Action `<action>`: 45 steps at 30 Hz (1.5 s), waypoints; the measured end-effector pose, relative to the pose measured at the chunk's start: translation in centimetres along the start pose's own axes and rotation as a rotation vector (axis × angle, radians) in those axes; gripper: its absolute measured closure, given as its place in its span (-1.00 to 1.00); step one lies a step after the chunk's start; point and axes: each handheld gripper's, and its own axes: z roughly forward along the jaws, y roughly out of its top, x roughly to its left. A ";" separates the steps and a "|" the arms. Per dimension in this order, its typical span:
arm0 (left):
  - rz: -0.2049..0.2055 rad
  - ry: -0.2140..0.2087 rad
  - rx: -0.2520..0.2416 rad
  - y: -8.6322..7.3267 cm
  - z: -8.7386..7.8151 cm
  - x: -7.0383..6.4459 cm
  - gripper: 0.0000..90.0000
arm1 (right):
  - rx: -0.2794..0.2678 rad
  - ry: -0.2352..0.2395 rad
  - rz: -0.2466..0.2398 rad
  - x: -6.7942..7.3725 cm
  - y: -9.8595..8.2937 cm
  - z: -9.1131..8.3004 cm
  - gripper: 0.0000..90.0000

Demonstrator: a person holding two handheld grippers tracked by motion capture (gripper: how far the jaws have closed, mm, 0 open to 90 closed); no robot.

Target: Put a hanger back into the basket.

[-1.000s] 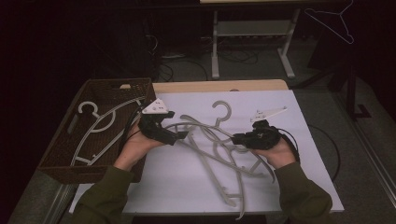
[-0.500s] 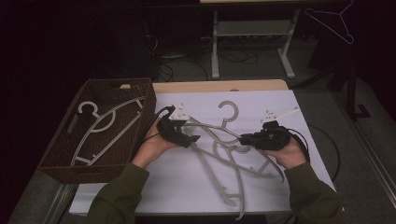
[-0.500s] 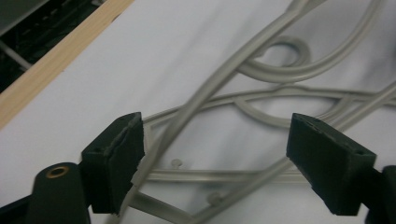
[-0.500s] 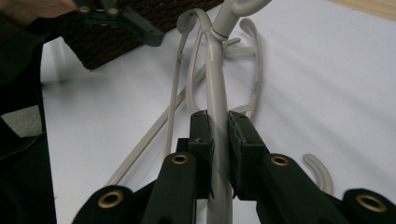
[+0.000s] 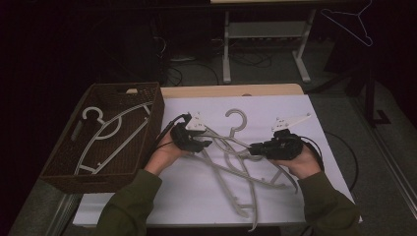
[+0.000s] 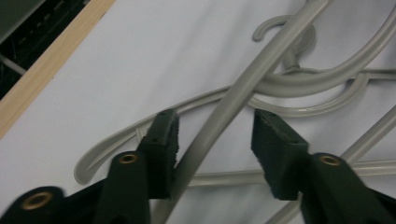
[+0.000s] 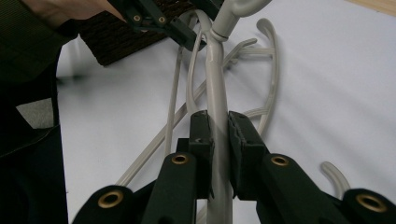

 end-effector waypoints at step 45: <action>0.041 -0.145 0.063 1.0 -1.7 -1.0 0.83 | -0.141 -0.196 -0.036 -1.5 0.1 -2.5 -0.62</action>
